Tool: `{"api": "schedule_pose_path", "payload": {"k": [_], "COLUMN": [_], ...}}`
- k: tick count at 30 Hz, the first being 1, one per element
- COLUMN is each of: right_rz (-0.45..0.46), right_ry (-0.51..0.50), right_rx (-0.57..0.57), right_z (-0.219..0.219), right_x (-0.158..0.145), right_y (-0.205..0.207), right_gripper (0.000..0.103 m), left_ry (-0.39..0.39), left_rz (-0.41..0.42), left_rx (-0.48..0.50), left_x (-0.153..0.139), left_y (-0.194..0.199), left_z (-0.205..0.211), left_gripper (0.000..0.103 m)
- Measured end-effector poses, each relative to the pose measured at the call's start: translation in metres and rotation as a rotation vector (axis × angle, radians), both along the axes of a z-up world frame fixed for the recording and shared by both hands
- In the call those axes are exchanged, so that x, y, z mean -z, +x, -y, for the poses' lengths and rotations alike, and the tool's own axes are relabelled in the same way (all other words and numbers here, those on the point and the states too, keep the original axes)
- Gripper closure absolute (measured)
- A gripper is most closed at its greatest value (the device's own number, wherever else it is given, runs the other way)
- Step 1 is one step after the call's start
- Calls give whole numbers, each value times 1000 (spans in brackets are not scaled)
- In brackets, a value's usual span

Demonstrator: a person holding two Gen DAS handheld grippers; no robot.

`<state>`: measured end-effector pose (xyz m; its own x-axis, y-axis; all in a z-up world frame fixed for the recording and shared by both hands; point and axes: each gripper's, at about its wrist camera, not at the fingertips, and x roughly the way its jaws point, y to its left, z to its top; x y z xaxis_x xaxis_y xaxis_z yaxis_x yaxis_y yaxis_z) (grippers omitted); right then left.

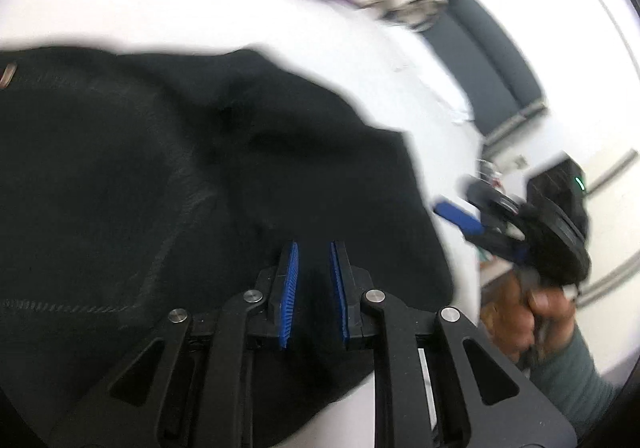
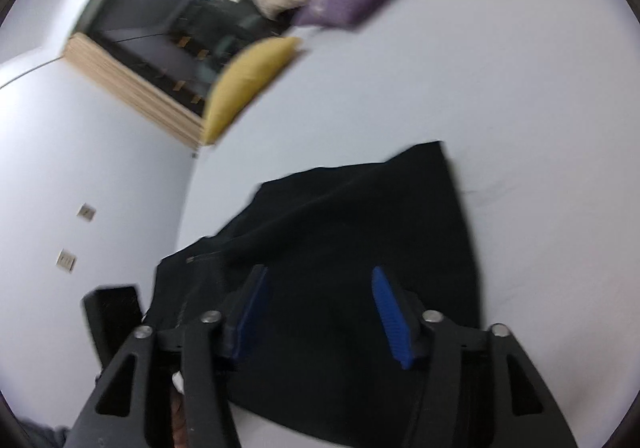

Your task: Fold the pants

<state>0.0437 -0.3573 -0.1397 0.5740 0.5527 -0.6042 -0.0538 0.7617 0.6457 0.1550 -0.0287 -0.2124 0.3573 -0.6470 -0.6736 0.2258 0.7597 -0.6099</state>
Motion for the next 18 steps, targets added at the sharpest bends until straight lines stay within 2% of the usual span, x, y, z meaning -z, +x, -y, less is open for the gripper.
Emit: {"api": "schedule_pose_path", "payload": {"k": [1, 2, 3, 4, 5, 6, 7, 9, 10, 11, 12, 14, 16, 18], "right_rz": [-84, -122, -67, -66, -80, -65, -25, 74, 108, 111, 99, 56, 29, 14], "right_ry": [-36, -83, -165, -196, -180, -99, -57, -21, 8, 36, 64, 103, 151, 180], "right_rx": [-15, -29, -31, -25, -16, -16, -12, -3, 1, -1, -9, -25, -53, -83], "right_z": [-10, -17, -24, -29, -31, -32, -35, -36, -39, -46, -51, -65, -75, -85], "right_x": [22, 36, 30, 23, 15, 3, -6, -30, -36, -40, -37, -27, -21, -18], "right_y": [8, 10, 4, 4, 4, 4, 4, -3, -4, 4, 7, 11, 13, 16], "right_gripper": [14, 19, 20, 20, 20, 20, 20, 20, 20, 20, 20, 20, 20, 20], "left_ry": [-40, -58, -34, -20, -31, -36, -37, -63, -86, -104, -124, -149, -154, -166], "left_rz": [-19, -29, -27, -8, 17, 37, 60, 96, 119, 148, 186, 190, 164, 120], "left_rx": [-15, -41, -62, -74, -89, -112, -154, -278, -376, -469, -582, -689, -764, -799], "left_x": [4, 4, -1, -11, -21, -28, -32, -42, -45, -47, -48, -44, -32, -19], "left_y": [0, -3, -8, -16, -25, -34, -49, -78, -93, -106, -122, -137, -141, -138], "left_z": [-3, -9, -16, -24, -35, -47, -57, -99, -122, -141, -162, -190, -209, -224], "left_gripper": [87, 87, 87, 87, 87, 87, 81, 46, 15, 7, 7, 5, 5, 5]}}
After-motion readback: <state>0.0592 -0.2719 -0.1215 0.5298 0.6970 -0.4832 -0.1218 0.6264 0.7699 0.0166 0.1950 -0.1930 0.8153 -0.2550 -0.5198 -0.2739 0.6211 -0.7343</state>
